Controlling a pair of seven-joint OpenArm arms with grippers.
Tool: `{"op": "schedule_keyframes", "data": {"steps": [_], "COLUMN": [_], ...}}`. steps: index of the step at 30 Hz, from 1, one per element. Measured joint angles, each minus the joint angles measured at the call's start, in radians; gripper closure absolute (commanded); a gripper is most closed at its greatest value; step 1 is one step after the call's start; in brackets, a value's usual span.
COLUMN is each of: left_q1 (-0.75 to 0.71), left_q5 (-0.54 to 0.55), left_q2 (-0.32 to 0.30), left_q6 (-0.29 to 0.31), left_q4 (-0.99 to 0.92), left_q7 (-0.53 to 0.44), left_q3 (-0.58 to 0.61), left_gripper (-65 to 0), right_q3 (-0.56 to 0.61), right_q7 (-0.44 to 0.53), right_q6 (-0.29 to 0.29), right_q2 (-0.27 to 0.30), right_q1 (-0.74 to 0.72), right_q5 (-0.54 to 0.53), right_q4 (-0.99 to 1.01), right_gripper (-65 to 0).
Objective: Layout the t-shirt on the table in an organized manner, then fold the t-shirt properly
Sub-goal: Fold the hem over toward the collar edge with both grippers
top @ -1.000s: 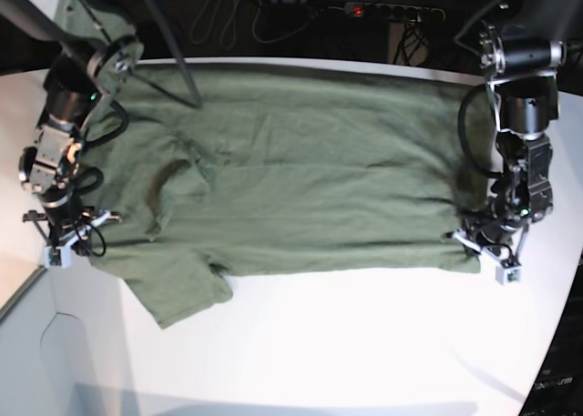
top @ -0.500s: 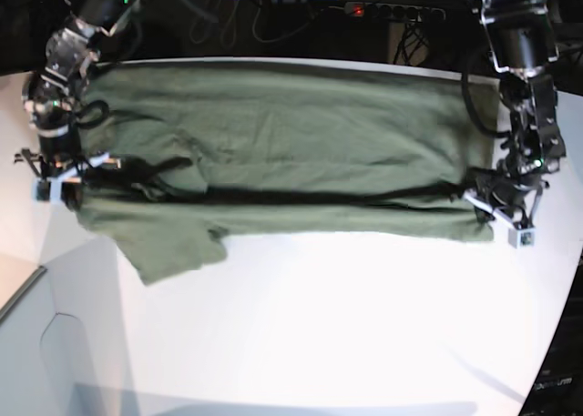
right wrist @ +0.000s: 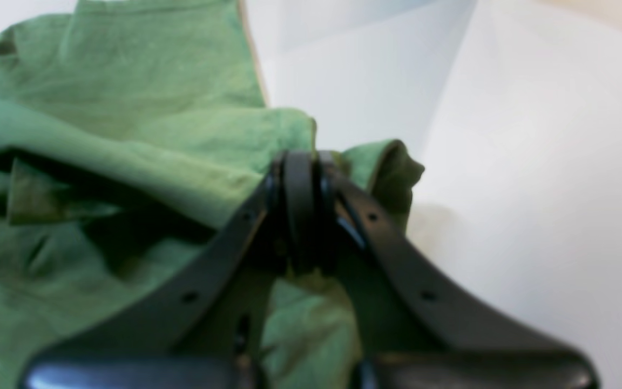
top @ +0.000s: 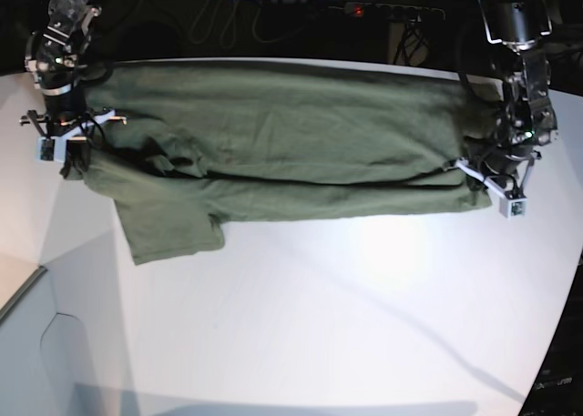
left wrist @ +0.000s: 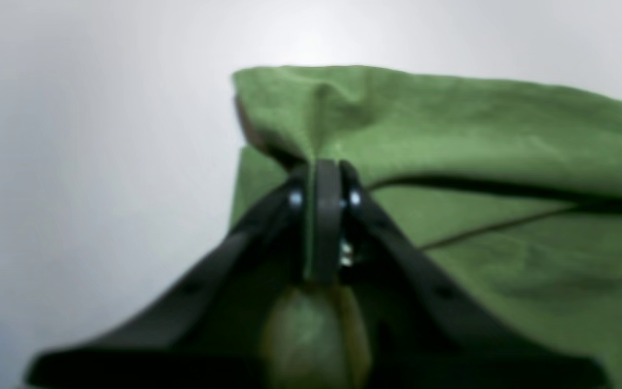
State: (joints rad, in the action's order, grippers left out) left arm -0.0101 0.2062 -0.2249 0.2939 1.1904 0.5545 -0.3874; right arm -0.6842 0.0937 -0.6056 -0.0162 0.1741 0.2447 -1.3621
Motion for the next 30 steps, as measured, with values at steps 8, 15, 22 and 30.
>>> {"op": "schedule_keyframes", "data": {"steps": [8,15,22,30], "left_q1": [-0.048,-0.053,0.065,0.174], "left_q5": [-0.001,0.000,-0.010,-0.014], "left_q2": [0.003,0.006,0.005,0.006], "left_q6": [0.000,0.003,0.005,0.001], "left_q4": [0.073,0.160,0.064,-0.166], "left_q7": [0.009,-0.004,0.004,0.001], "left_q3": [0.000,-0.147,-0.160,-0.163], "left_gripper": [-36.7,-36.7,-36.8,-36.7], "right_q3": [-0.007,-0.009,0.009,0.018], "right_q7": [0.000,-0.002,-0.004,-0.092], "right_q6": [0.000,0.000,0.000,0.000], "right_q2": [0.002,-0.018,-0.038,-0.047], "right_q1": [0.012,0.011,-0.006,-0.038], "right_q5": [0.039,0.039,0.039,0.047], "right_q4": [-0.084,-0.155,-0.166,-0.171], "right_gripper": [-29.0,-30.8,-30.8,-30.8]}}
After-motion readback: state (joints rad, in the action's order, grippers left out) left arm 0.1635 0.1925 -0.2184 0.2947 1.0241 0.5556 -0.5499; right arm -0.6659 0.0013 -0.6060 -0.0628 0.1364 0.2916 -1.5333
